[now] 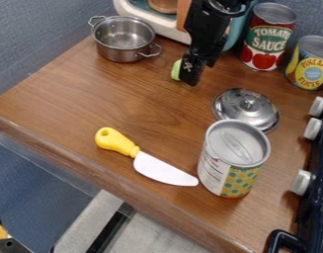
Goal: Move the tin to the left side of the table
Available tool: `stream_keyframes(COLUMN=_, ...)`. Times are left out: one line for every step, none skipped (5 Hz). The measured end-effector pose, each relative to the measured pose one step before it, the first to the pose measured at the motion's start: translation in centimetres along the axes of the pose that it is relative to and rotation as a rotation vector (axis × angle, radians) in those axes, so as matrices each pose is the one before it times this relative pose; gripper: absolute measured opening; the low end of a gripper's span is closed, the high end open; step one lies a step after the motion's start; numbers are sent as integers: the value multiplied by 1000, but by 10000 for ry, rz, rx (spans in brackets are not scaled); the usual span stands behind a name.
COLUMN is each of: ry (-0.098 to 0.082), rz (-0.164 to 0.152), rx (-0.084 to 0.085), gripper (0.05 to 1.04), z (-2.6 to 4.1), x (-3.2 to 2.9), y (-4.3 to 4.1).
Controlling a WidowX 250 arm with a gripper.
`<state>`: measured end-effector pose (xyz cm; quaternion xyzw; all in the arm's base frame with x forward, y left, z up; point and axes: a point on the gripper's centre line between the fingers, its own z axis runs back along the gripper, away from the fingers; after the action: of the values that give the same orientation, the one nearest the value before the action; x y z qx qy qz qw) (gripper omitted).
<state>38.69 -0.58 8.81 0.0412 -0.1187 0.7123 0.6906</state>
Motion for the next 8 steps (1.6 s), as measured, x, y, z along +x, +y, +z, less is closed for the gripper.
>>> stream_keyframes(ry=-10, rz=-132, rx=391, gripper=1001, z=-1380, x=-418, y=350)
stream_keyframes(ry=243, rz=-496, rx=262, gripper=1001, z=-196, x=-1387, y=431)
stream_keyframes(ry=376, rz=-441, rx=-30, gripper=1000, z=-85, x=-1589, y=307)
stream_keyframes(ry=-8, rz=-76, rx=-53, gripper=1001, z=1457, x=-861, y=806)
stream_keyframes(ry=-118, rz=-198, rx=-196, gripper=1001, z=2378, x=-2160, y=2139)
stream_keyframes(ry=223, rz=-843, rx=-171, gripper=1000, z=1546, x=-3002, y=2059)
stream_keyframes(ry=292, rz=-713, rx=-99, gripper=999, z=600, x=-2163, y=1708)
stream_keyframes(ry=245, rz=-1060, rx=-82, gripper=1000, z=474, x=-2776, y=1501)
